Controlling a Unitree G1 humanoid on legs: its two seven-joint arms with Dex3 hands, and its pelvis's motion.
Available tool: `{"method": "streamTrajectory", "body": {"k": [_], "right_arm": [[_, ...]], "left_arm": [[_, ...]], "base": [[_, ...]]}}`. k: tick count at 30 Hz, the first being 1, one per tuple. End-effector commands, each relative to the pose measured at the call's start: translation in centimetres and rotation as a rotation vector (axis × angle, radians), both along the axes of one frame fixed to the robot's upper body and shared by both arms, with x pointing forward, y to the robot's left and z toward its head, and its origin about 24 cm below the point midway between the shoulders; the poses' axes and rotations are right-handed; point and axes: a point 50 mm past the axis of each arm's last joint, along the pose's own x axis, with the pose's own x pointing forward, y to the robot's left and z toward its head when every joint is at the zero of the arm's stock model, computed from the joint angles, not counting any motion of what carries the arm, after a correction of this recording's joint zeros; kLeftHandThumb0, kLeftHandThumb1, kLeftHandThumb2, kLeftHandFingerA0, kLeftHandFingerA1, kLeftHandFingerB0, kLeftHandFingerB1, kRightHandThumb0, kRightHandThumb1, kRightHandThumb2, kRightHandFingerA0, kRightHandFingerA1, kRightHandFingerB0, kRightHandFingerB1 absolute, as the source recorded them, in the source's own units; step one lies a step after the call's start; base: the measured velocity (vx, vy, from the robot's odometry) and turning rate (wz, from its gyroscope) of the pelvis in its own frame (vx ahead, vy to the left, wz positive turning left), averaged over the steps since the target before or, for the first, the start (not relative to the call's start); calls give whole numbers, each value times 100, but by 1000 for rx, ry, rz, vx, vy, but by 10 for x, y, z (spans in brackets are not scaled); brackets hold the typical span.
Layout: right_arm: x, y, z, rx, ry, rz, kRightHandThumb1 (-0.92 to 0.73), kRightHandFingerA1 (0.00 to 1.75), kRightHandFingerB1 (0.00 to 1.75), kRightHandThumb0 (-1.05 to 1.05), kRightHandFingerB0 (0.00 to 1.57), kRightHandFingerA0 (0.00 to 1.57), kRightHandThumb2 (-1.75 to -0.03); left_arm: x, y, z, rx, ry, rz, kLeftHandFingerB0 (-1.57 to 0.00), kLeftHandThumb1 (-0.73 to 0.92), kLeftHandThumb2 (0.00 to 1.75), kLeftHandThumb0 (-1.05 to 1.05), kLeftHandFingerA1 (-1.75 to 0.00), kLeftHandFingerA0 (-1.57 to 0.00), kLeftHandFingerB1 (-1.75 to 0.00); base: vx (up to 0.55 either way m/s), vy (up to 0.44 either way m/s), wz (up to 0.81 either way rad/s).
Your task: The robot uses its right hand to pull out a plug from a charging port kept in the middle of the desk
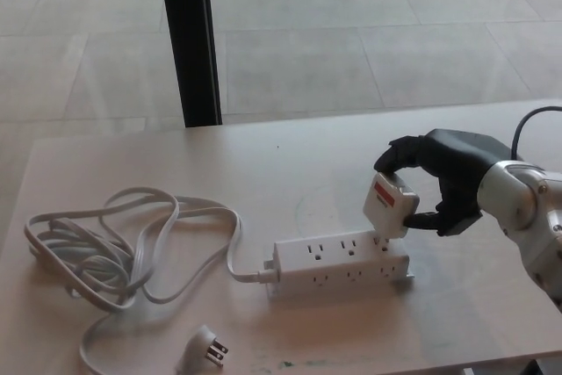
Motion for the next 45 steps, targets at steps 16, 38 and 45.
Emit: {"method": "streamTrajectory", "body": {"k": [16, 38, 45], "right_arm": [[0, 20, -6, -213, 114, -10, -67, 159, 73, -47, 72, 78, -77], [2, 8, 4, -176, 101, -90, -65, 175, 111, -36, 75, 83, -73], [3, 10, 12, -201, 65, -104, -74, 175, 103, -39, 74, 81, -66]], "left_arm": [[1, 2, 4, 24, -11, -11, -69, 66, 61, -69, -50, -85, -41], [2, 3, 5, 20, -29, -20, -71, 73, 63, -68, -48, -85, -41], [2, 3, 5, 13, -38, -14, -71, 74, 64, -68, -50, -86, -41]], "base": [[0, 0, 0], [0, 0, 0], [0, 0, 0]]}}
